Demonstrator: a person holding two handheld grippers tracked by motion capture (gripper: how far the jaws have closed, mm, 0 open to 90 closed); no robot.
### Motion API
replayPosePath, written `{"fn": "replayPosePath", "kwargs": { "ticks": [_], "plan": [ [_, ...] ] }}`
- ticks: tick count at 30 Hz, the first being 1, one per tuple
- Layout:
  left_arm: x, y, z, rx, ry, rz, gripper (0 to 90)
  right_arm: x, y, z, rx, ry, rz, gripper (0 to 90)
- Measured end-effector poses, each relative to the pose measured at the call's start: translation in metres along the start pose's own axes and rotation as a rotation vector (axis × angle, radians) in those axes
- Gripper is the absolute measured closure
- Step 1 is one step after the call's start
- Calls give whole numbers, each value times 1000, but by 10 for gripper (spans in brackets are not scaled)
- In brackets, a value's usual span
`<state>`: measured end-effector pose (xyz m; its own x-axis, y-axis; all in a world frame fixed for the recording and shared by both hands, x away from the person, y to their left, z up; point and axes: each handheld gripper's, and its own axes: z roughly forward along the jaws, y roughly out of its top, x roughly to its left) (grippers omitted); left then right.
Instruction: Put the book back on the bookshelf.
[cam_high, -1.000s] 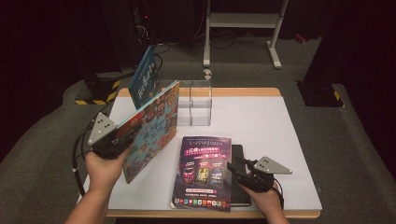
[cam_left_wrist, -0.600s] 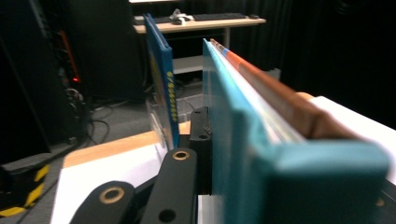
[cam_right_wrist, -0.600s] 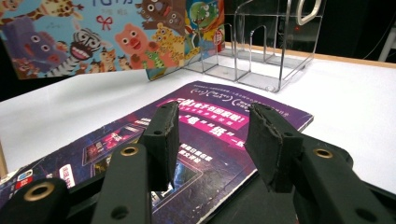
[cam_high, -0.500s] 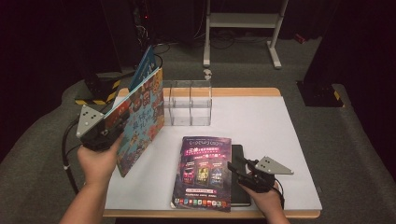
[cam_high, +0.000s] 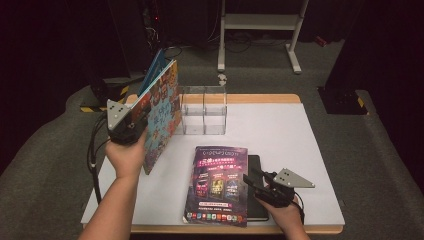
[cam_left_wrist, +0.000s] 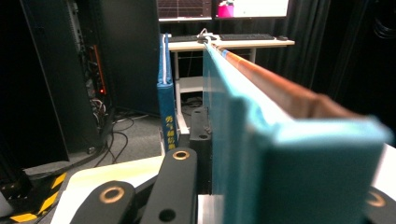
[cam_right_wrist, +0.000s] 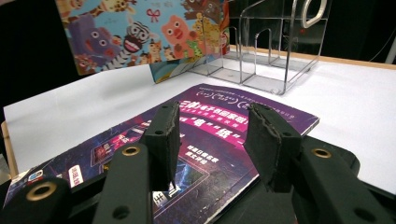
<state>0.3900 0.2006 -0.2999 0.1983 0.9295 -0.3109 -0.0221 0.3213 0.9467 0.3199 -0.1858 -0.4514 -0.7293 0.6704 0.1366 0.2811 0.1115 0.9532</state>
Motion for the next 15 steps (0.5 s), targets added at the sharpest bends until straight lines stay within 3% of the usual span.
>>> {"fn": "replayPosePath", "kwargs": {
  "ticks": [8,15],
  "plan": [
    [-2,-13,19,-19,42,-1,814,1,0,-1,-2,9,0,545],
    [-6,-24,31,-20,49,8,814,2,0,-1,0,16,-2,546]
  ]
}}
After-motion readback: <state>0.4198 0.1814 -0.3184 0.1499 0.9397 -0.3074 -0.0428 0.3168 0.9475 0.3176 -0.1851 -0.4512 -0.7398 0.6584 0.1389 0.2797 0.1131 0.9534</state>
